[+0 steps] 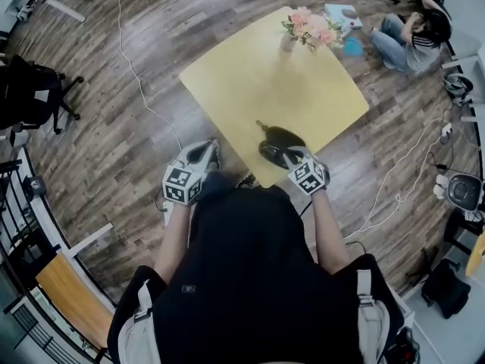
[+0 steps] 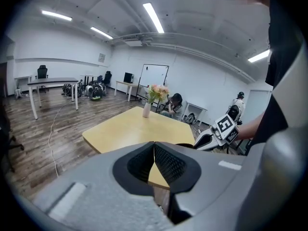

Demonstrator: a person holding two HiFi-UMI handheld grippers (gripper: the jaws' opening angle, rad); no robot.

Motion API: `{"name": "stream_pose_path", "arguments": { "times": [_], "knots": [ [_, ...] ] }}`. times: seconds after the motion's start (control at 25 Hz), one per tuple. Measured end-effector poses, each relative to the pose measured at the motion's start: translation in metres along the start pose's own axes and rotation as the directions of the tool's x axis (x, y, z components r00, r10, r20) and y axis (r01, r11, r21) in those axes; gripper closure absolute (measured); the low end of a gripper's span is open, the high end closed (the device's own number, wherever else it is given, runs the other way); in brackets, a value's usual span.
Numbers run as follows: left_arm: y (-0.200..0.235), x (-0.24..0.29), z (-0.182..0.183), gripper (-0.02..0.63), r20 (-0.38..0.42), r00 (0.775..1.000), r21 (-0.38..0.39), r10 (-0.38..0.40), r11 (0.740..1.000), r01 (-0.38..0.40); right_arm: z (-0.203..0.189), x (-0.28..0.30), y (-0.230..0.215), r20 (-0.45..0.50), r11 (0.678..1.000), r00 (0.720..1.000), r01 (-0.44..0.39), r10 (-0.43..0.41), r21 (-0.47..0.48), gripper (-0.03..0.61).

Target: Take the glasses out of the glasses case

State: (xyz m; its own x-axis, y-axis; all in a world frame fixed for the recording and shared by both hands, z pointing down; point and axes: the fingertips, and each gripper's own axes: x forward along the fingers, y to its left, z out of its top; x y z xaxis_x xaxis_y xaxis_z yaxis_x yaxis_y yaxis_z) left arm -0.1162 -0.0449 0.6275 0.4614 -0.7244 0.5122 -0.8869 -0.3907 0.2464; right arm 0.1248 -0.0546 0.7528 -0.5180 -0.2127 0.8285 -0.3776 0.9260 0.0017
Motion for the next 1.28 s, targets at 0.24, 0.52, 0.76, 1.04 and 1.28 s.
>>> {"name": "stream_pose_path", "arguments": {
  "times": [0.24, 0.52, 0.76, 1.04, 1.28],
  "knots": [
    [0.015, -0.02, -0.01, 0.601, 0.006, 0.997, -0.041, 0.072, 0.997, -0.072, -0.008, 0.029, 0.008, -0.092, 0.993, 0.995, -0.056, 0.046, -0.107, 0.506],
    [0.022, -0.026, -0.008, 0.601, 0.007, 0.996, -0.047, 0.086, 0.995, -0.086, -0.006, 0.048, 0.011, -0.105, 0.995, 0.992, -0.077, 0.069, -0.071, 0.505],
    [0.027, -0.029, -0.009, 0.601, 0.002, 0.996, -0.044, 0.084, 0.995, -0.084, -0.014, 0.057, 0.01, -0.147, 0.994, 0.987, -0.081, 0.07, -0.071, 0.505],
    [0.031, -0.035, -0.007, 0.601, -0.001, 0.997, -0.043, 0.083, 0.996, -0.083, -0.019, 0.061, 0.009, -0.17, 0.996, 0.983, -0.076, 0.068, -0.039, 0.545],
    [0.03, -0.042, -0.008, 0.601, 0.0, 0.997, -0.039, 0.079, 0.996, -0.079, -0.017, 0.058, 0.013, -0.175, 0.997, 0.983, -0.068, 0.06, -0.042, 0.558]
  ]
}}
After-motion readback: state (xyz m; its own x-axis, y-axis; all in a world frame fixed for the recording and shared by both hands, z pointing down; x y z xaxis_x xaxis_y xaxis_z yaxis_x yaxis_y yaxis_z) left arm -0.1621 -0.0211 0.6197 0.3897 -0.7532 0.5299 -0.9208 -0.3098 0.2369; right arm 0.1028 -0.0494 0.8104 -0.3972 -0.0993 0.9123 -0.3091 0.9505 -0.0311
